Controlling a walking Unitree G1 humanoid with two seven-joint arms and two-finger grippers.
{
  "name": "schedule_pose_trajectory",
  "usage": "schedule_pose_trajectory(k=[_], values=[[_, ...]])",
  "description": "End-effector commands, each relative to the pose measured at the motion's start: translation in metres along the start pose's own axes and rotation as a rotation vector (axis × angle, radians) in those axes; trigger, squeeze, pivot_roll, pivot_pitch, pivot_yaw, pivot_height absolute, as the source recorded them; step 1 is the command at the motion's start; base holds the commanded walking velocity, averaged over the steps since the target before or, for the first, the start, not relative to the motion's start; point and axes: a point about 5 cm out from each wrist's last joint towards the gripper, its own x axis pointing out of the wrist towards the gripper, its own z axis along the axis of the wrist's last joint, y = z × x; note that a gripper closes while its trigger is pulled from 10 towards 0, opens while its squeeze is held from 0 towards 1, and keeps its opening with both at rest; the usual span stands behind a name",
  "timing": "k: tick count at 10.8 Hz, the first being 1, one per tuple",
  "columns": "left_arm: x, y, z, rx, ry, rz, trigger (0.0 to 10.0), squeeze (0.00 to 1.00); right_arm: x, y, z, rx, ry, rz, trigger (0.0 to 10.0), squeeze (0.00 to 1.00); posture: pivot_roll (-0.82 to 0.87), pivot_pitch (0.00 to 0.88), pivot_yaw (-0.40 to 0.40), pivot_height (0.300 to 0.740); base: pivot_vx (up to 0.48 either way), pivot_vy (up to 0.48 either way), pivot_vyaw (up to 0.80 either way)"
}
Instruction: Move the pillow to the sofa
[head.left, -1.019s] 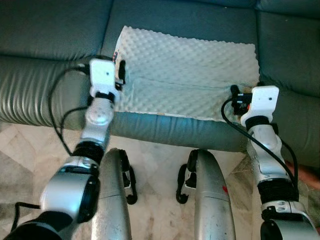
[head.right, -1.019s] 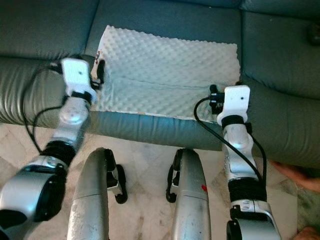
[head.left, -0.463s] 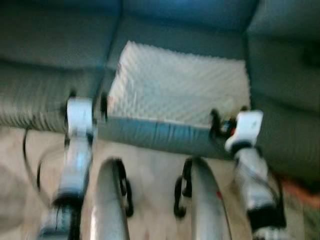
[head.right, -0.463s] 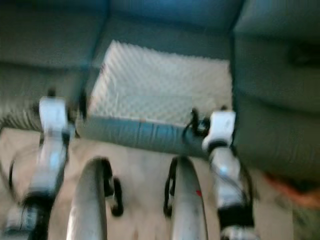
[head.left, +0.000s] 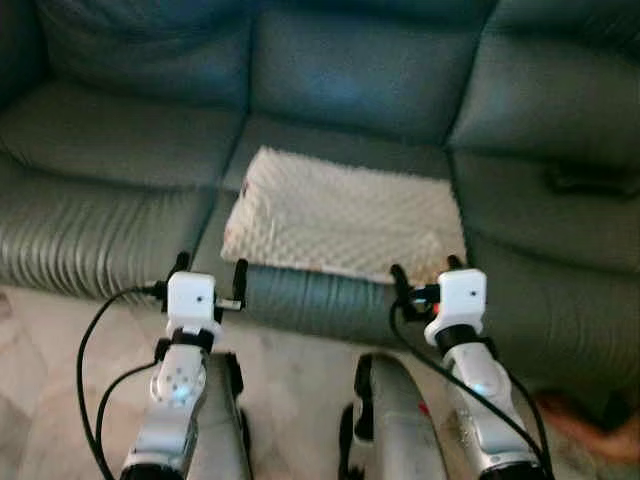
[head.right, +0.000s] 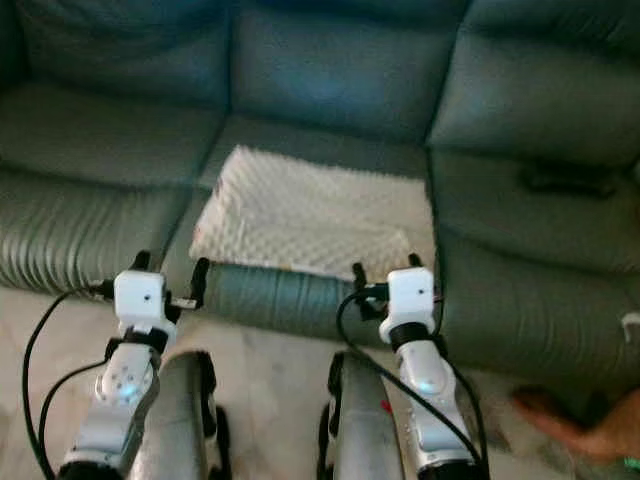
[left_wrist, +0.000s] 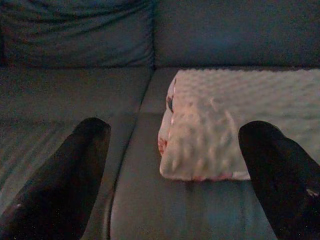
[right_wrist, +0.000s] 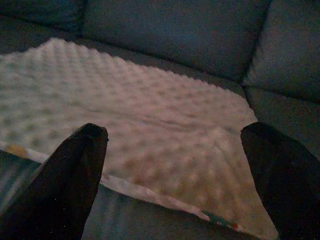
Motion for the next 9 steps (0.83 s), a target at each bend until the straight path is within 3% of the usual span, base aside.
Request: schedule_pose_trajectory(k=[1, 3, 8, 9], values=[[-0.001, -0.002, -0.002, 0.024, 0.026, -0.033, 10.0, 0.0, -0.001, 0.001, 0.002, 0.0, -0.004, 0.013, 10.0, 0.0, 0.0, 0.053, -0.07, 0.612, 0.0, 0.0, 0.0], [0.013, -0.001, 0.003, 0.008, 0.029, -0.035, 10.0, 0.0, 0.013, -0.002, 0.015, 0.028, -0.045, 0.016, 10.0, 0.0, -0.02, 0.049, -0.057, 0.645, 0.0, 0.0, 0.0], [0.024, -0.003, 0.01, -0.012, 0.017, -0.018, 10.0, 0.0, 0.02, 0.004, 0.018, 0.036, -0.049, 0.054, 10.0, 0.0, -0.03, 0.053, -0.058, 0.74, 0.0, 0.0, 0.0], [0.026, -0.003, 0.011, -0.013, 0.015, -0.015, 10.0, 0.0, 0.022, 0.003, 0.019, 0.036, -0.052, 0.054, 10.0, 0.0, -0.03, 0.053, -0.058, 0.74, 0.0, 0.0, 0.0]])
